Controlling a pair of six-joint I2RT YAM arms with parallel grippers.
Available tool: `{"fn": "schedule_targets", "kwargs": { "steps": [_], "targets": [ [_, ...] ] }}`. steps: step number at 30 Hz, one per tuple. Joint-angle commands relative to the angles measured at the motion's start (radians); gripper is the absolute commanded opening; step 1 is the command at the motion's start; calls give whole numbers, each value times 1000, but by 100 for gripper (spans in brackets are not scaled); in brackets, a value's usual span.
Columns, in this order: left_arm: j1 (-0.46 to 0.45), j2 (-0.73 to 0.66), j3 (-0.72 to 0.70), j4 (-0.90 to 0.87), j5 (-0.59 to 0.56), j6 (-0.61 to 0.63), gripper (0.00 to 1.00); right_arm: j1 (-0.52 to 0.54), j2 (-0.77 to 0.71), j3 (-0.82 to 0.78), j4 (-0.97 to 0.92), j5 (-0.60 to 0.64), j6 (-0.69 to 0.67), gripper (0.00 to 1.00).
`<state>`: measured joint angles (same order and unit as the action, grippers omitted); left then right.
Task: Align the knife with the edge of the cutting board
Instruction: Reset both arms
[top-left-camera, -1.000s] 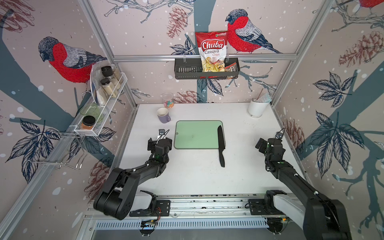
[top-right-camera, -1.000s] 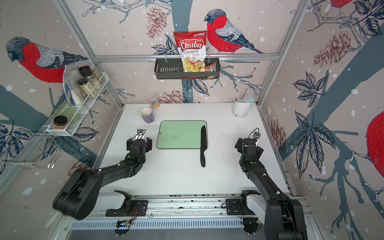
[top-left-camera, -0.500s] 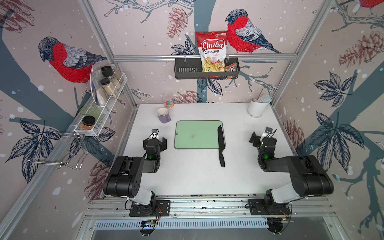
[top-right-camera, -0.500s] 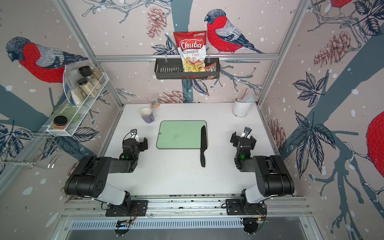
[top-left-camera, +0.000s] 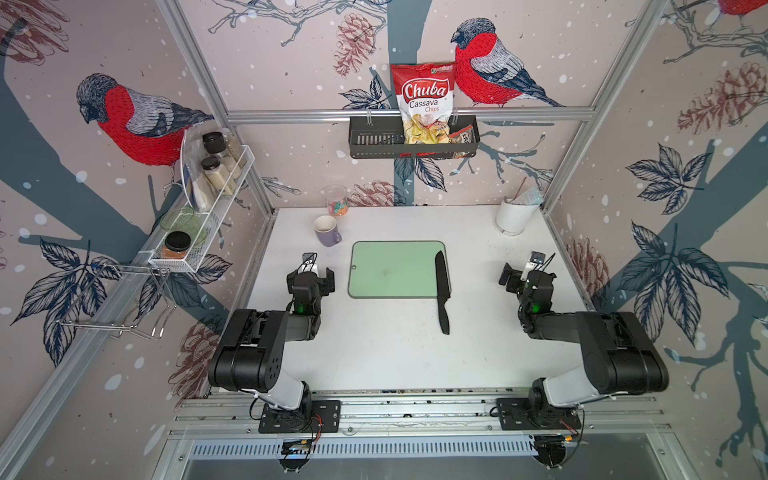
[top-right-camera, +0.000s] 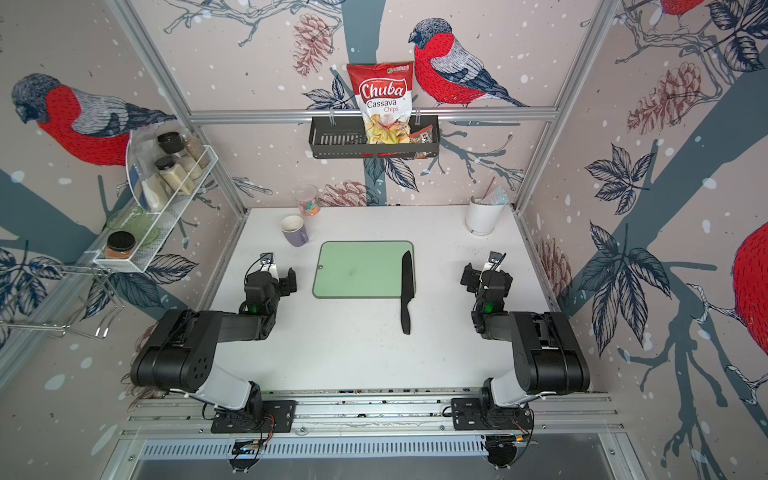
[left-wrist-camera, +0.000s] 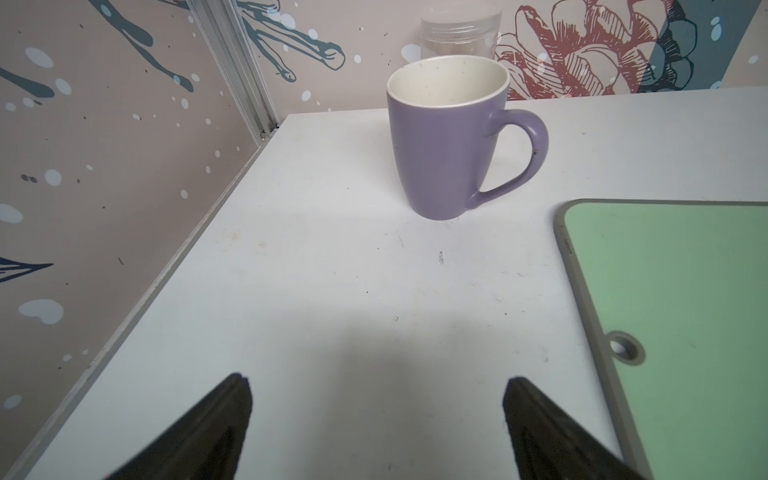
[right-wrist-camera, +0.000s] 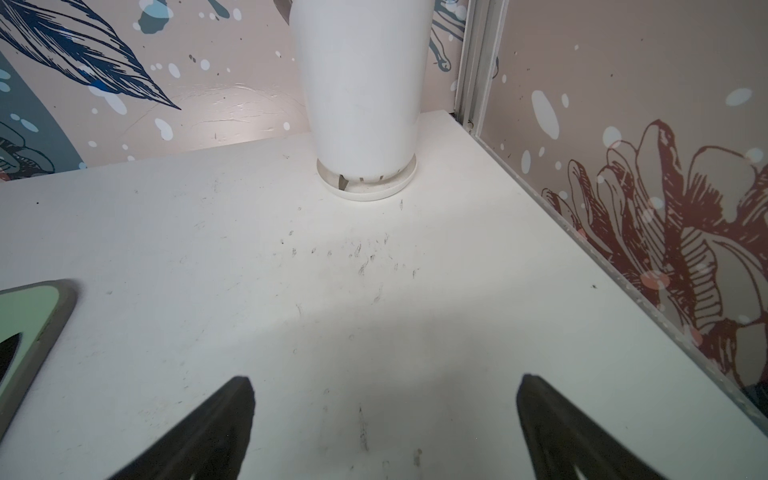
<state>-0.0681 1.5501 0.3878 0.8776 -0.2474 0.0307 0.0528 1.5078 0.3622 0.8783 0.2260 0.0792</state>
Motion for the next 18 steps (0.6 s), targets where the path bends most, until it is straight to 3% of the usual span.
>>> {"fn": "schedule_targets", "kwargs": {
  "steps": [1,18],
  "targets": [
    [3,0,0,25,2,-3,96,1,-1,6,-1,-12,4,100],
    [3,-1,0,24,1,-3,96,-1,-3,5,-3,-25,1,100]
  ]
}}
